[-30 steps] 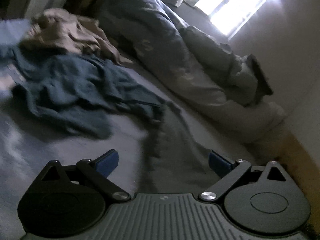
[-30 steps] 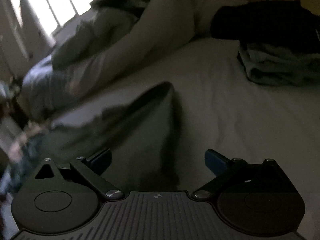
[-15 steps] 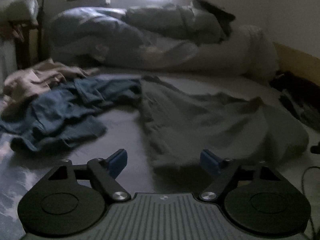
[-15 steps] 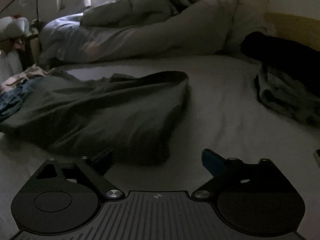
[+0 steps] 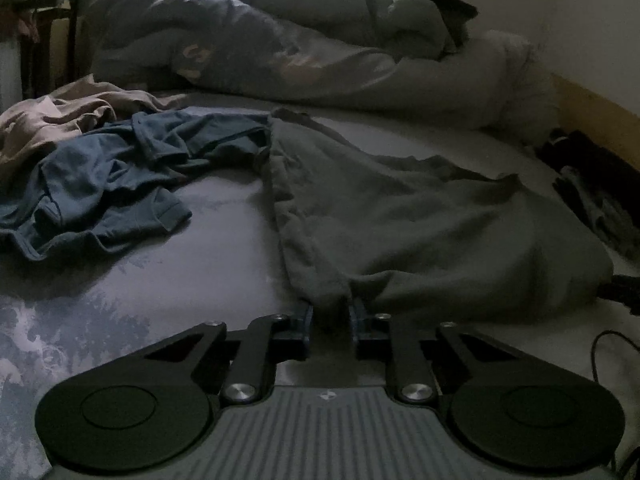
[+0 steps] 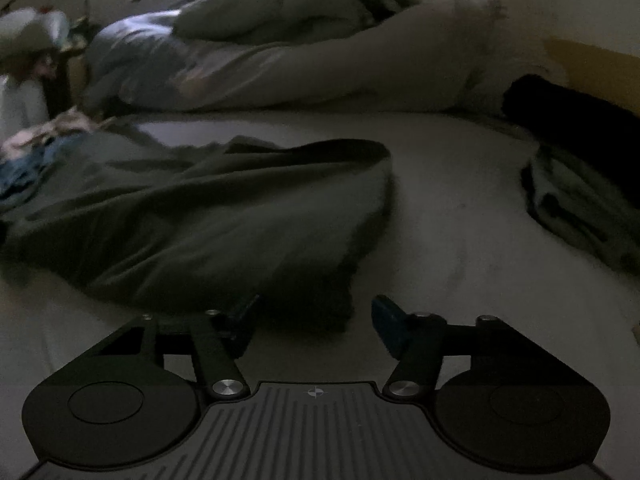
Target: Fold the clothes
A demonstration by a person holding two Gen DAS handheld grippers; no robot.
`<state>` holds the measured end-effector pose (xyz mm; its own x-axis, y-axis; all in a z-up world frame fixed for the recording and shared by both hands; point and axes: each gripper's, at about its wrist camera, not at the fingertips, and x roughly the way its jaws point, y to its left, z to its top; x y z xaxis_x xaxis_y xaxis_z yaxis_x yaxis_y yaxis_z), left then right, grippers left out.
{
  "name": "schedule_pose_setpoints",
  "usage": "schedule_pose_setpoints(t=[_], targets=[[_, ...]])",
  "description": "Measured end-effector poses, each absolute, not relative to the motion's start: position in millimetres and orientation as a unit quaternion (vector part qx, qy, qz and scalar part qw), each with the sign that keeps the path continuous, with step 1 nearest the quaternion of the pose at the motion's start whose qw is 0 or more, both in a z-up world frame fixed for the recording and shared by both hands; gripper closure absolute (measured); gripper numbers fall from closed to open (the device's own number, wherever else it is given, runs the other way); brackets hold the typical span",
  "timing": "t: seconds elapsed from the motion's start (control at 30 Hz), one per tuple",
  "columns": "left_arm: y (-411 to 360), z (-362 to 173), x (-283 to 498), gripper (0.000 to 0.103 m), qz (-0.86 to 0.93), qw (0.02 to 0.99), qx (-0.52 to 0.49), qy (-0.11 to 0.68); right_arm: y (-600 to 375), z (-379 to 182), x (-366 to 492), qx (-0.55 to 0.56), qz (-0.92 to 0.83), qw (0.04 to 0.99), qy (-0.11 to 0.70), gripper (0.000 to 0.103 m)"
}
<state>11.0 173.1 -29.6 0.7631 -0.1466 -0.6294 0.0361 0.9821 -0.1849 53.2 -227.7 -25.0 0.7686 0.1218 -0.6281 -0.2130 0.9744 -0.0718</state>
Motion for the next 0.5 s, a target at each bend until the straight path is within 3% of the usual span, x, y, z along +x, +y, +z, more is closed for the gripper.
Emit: schedule_pose_setpoints(t=[0.07, 0.17, 0.33, 0.5], targets=[[177.4, -28.4, 12.3, 0.088, -0.044, 0.936, -0.089, 0.338, -223.9, -28.6, 58.5, -0.079, 0.096, 0.934, 0.334, 0.064], [186.0, -25.1, 10.6, 0.088, -0.036, 0.938, -0.102, 0.329, -222.9, -30.3, 61.9, -0.077, 0.102, 0.932, 0.339, 0.083], [188.9, -21.9, 8.7, 0.089, -0.036, 0.939, -0.114, 0.324, -224.8, -20.9, 57.7, -0.073, 0.096, 0.935, 0.333, 0.090], [191.6, -24.4, 10.8, 0.089, -0.036, 0.935, -0.108, 0.337, -226.2, -14.2, 59.0, -0.095, 0.100, 0.931, 0.338, 0.091]])
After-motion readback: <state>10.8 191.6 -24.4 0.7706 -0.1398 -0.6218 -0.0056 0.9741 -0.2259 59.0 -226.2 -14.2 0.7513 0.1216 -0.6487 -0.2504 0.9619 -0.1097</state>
